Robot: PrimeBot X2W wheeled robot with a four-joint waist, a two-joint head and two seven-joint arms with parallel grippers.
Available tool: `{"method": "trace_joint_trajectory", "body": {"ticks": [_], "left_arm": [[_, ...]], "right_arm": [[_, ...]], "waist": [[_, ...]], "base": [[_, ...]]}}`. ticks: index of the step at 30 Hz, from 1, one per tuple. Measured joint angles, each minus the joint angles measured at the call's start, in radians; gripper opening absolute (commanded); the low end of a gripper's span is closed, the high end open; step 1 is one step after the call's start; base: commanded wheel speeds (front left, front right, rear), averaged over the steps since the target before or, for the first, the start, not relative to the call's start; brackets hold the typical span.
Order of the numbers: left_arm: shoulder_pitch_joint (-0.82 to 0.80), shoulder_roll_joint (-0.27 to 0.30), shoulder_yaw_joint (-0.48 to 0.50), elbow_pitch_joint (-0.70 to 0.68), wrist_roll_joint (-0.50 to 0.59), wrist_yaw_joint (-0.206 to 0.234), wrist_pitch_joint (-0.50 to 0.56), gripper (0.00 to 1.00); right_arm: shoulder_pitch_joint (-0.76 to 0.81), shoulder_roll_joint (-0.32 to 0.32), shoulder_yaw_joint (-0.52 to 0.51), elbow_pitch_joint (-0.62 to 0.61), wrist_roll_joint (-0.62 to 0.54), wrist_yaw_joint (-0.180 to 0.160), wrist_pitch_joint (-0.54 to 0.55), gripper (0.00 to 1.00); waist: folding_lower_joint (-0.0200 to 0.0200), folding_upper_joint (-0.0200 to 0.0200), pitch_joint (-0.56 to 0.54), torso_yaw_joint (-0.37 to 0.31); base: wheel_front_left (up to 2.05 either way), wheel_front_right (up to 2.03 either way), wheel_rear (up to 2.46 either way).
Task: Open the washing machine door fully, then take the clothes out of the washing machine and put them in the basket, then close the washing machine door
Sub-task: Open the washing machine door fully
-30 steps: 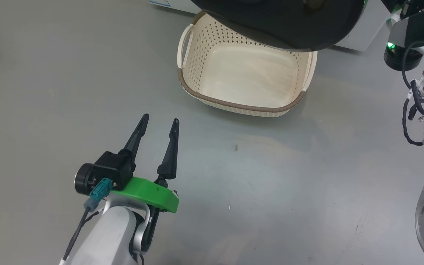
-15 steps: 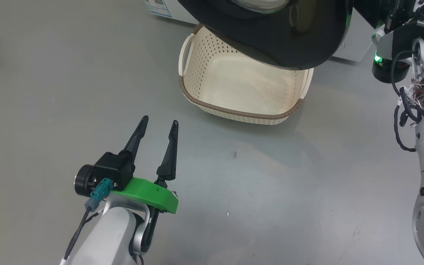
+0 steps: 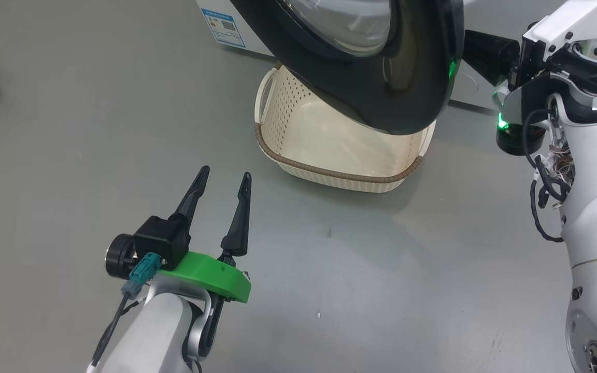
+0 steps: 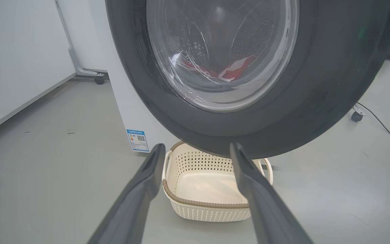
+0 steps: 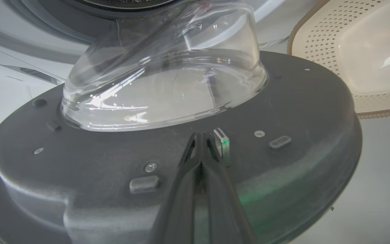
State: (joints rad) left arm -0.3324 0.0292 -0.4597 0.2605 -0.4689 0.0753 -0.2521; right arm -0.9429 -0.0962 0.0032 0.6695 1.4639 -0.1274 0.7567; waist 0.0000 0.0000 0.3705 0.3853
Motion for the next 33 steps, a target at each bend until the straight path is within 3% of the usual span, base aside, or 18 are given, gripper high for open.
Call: {"method": "trace_joint_trajectory", "body": {"ticks": [22, 33], "left_arm": [[0.005, 0.000, 0.004, -0.006, 0.004, 0.000, 0.000, 1.00], [0.010, 0.000, 0.002, -0.006, 0.004, 0.000, 0.000, 1.00]], "right_arm": [[0.073, 0.020, 0.101, -0.038, 0.071, 0.000, 0.056, 0.00], [0.119, 0.019, 0.221, -0.083, 0.200, 0.000, 0.084, 0.00]], "waist": [[0.0000, 0.0000, -0.029, 0.004], [0.0000, 0.0000, -0.042, 0.012]], "base": [[0.00, 0.00, 0.00], [0.00, 0.00, 0.00]]}}
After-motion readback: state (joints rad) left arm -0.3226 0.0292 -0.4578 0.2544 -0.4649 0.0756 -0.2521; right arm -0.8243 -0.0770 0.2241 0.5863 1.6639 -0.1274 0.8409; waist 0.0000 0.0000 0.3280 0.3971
